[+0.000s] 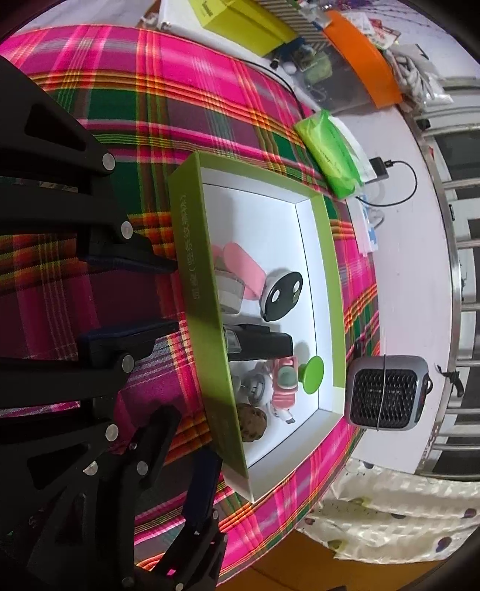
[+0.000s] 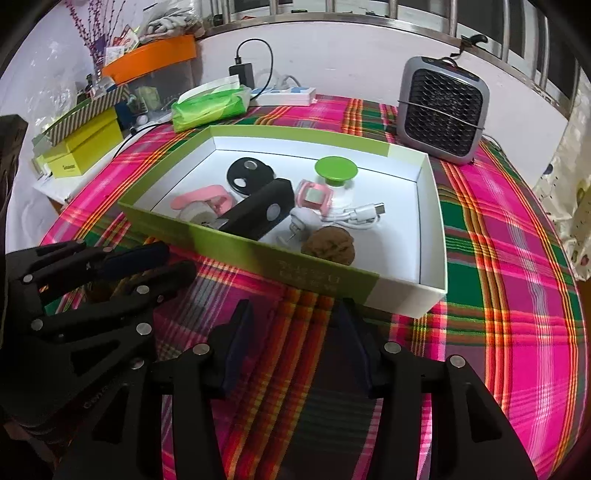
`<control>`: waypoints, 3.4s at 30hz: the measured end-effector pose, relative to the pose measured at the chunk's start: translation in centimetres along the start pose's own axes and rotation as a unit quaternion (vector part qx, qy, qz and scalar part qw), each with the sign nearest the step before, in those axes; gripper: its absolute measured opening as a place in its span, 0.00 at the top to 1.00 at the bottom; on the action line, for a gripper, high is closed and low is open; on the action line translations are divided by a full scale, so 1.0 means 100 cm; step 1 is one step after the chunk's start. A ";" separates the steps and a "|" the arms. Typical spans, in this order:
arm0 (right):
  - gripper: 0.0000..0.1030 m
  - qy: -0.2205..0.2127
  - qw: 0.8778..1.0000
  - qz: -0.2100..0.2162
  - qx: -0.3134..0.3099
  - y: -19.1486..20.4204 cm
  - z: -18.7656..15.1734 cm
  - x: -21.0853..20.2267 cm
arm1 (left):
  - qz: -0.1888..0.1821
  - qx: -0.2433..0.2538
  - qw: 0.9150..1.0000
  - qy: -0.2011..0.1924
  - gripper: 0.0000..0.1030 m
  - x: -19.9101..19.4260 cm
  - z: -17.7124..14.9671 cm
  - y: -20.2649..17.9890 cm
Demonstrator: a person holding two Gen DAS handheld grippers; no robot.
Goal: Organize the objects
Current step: 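Withdraw both tools out of the box, then lower the left tool onto the brown walnut and close on it, then lift the walnut with the left tool and carry it over the box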
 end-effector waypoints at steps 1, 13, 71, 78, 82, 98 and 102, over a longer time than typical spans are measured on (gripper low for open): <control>0.52 0.000 1.000 0.000 0.000 0.000 0.000 0.000 | 0.002 0.001 1.000 0.000 0.77 0.000 0.000 0.000; 0.52 0.001 1.000 -0.012 -0.003 -0.002 -0.002 0.000 | 0.017 0.011 1.000 -0.002 0.77 -0.002 -0.001 -0.003; 0.50 -0.015 0.998 0.053 -0.033 0.026 -0.019 -0.017 | -0.032 -0.062 0.997 -0.041 0.76 -0.044 -0.059 0.067; 0.50 -0.018 0.998 0.054 -0.030 0.025 -0.019 -0.019 | -0.040 -0.053 0.996 -0.056 1.00 -0.055 -0.051 0.060; 0.50 -0.019 0.998 0.057 -0.029 0.024 -0.019 -0.019 | -0.039 -0.049 0.997 -0.048 0.97 -0.051 -0.051 0.059; 0.50 -0.021 0.998 0.060 -0.030 0.023 -0.019 -0.021 | -0.040 -0.064 0.997 -0.014 0.70 -0.032 -0.056 0.067; 0.50 -0.021 0.998 0.060 -0.030 0.024 -0.019 -0.021 | -0.040 -0.063 0.997 -0.002 0.70 -0.024 -0.054 0.067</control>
Point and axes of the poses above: each gripper's, at about its wrist camera, not at the fingertips, and x roughly the way its jaws point, y to its left, z to its top, the point moved 9 cm from there along x, roughly the way its jaws point, and after that the axes turned 12 degrees about y, right-handed, at the moved point
